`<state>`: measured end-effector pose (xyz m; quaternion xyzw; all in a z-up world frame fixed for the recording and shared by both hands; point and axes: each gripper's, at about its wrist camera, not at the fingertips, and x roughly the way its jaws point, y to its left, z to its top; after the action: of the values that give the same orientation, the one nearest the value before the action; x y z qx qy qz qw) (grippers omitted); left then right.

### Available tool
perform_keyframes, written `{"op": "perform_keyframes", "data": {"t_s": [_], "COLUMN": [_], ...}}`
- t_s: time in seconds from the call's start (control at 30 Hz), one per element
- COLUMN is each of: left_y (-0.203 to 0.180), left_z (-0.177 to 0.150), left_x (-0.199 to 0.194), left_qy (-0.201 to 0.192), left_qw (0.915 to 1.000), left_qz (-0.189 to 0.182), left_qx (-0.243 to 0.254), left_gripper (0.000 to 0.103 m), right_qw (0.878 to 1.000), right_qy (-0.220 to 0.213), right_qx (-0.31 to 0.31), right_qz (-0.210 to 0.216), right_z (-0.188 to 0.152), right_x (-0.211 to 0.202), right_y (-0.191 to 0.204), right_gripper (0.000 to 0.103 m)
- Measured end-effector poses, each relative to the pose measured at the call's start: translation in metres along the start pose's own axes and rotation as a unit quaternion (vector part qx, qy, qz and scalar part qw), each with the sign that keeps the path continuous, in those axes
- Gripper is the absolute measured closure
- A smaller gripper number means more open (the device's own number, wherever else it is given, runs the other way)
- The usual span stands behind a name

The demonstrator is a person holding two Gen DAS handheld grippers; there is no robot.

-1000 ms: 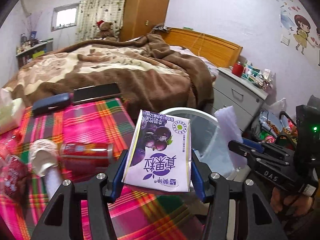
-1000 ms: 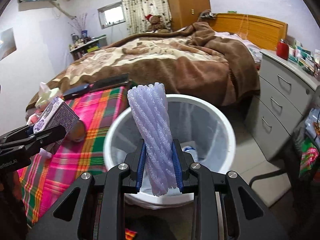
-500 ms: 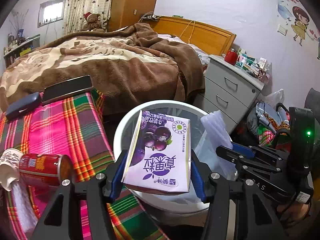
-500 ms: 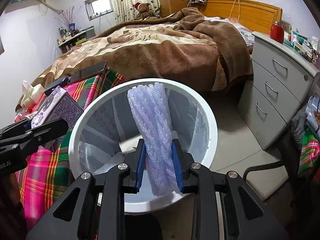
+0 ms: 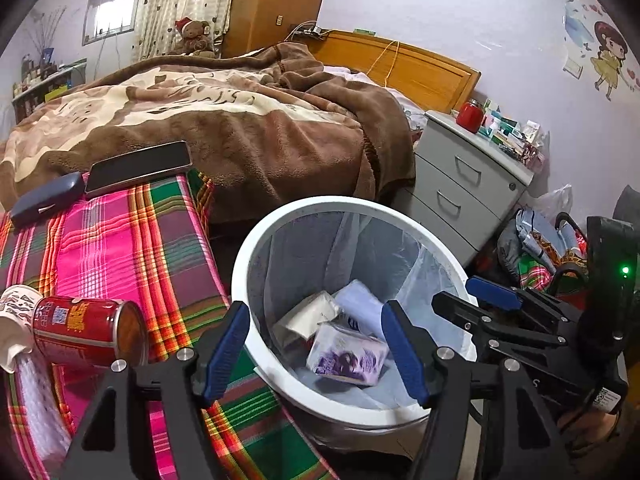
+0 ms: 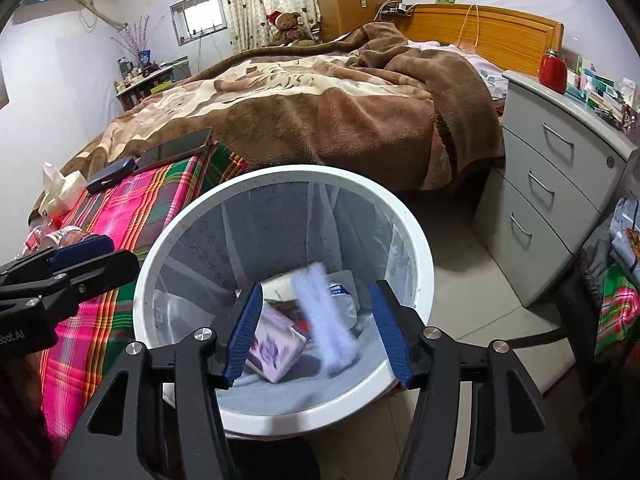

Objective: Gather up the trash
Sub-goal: 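Open the right tool over the bin while the left tool releases the carton into it, then move both tools back over the remaining trash on the bed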

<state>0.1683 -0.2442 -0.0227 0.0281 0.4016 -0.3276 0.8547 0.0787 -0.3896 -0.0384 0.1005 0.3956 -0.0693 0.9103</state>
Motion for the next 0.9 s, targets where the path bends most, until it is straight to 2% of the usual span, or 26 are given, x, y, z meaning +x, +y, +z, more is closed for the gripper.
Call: {"op": "perform_keyframes", "data": {"t_s": [0.37, 0.9], "left_y": [0.013, 0.058], "left_z": [-0.007, -0.027], "left_x": [-0.031, -0.094], "left_qy": [-0.022, -0.062], "left_qw": [0.9995, 0.9957], "left_qz": [0.016, 0.056], "left_qx": [-0.013, -0.04], "left_gripper": [0.035, 0.035], "right_qw": [1.0, 0.998], "right_qy": [-0.016, -0.039], "right_qx": [0.005, -0.037], "right_qz": [0.007, 0.046], "right_z": [0.001, 0.004], "right_x": [-0.01, -0.022], "right_y": [0.009, 0.056], "right_gripper": [0.045, 0.045]}}
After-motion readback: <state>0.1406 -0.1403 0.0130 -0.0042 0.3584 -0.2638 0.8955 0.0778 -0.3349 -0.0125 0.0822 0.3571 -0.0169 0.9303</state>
